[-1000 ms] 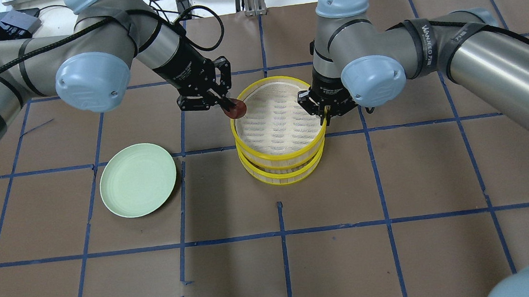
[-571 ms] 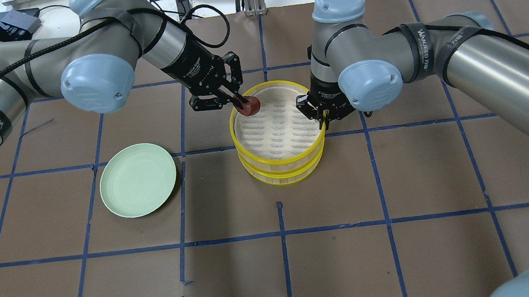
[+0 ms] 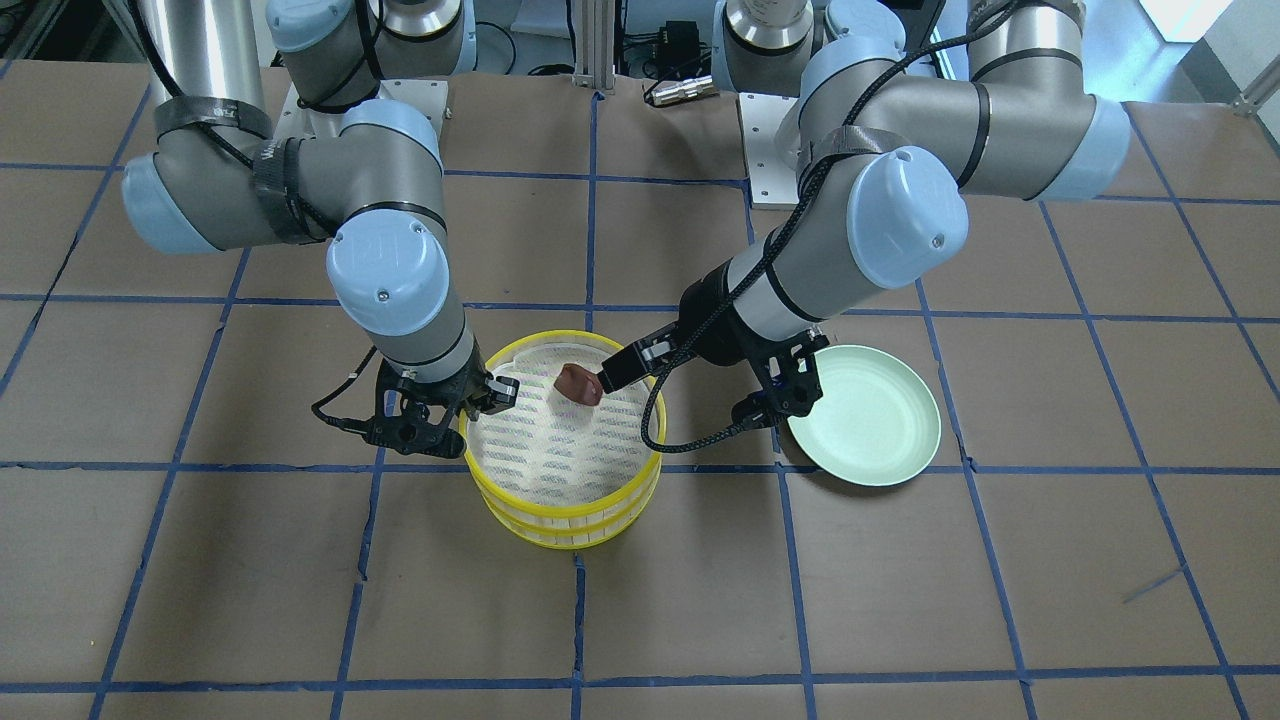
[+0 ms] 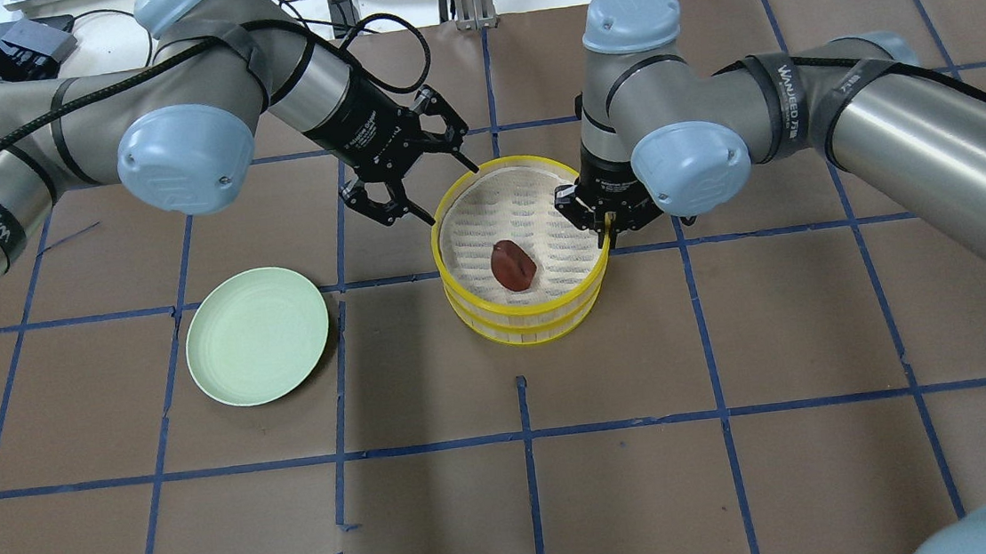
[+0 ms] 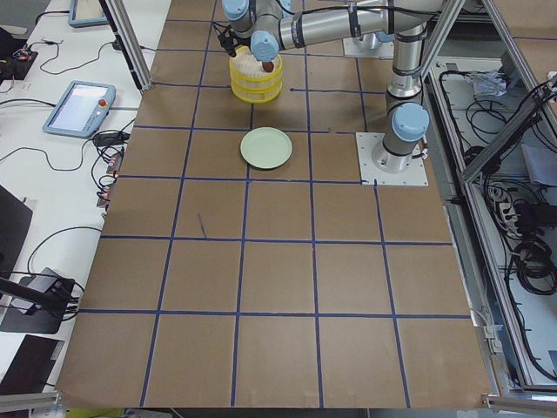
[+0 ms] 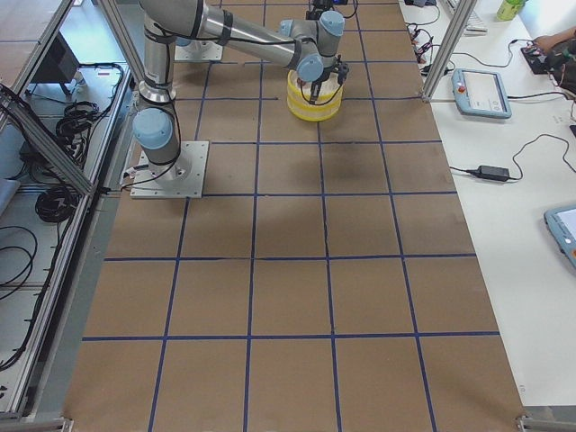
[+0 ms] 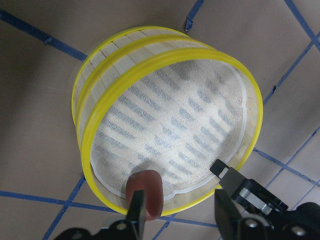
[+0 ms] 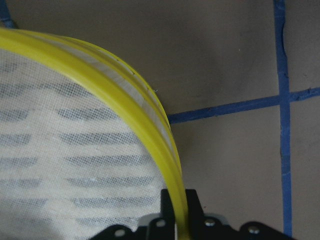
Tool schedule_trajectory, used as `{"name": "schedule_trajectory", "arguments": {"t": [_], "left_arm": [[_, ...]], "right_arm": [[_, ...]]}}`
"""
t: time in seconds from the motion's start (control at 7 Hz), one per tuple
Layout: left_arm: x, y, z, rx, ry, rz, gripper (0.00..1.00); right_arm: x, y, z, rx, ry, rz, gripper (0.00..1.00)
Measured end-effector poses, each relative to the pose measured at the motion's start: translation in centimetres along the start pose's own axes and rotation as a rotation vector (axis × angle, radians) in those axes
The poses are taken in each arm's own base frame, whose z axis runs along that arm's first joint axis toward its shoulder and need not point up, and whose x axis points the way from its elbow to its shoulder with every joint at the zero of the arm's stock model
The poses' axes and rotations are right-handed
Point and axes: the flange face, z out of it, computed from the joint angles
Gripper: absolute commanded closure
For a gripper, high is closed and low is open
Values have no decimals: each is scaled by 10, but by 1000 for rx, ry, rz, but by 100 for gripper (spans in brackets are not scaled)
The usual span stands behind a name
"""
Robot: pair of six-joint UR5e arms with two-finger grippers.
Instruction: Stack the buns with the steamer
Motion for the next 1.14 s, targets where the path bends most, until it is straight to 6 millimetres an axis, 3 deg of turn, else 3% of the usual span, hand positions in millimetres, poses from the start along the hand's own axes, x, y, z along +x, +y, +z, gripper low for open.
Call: {"name": "schedule_trajectory", "arguments": {"t": [0.29, 0.43, 0.57, 0.86, 1.0, 1.14], "left_arm": [[14, 10, -41, 95, 1, 52, 1], [23, 19, -70, 156, -11, 87, 1], [25, 30, -98, 223, -60, 145, 1], [12, 40, -124, 306, -276, 327, 0], [5, 42, -129, 308, -365, 400, 0], [-1, 45, -131, 302, -428, 436, 0]], "right_arm": [[1, -3, -7, 14, -6, 2, 0], [8, -11, -24, 37, -17, 6, 0], [27, -20, -57, 56, -28, 6, 0], [97, -16, -148, 46, -37, -29, 0], [122, 3, -190, 49, -27, -55, 0], [134, 27, -219, 61, -12, -71, 0]]}}
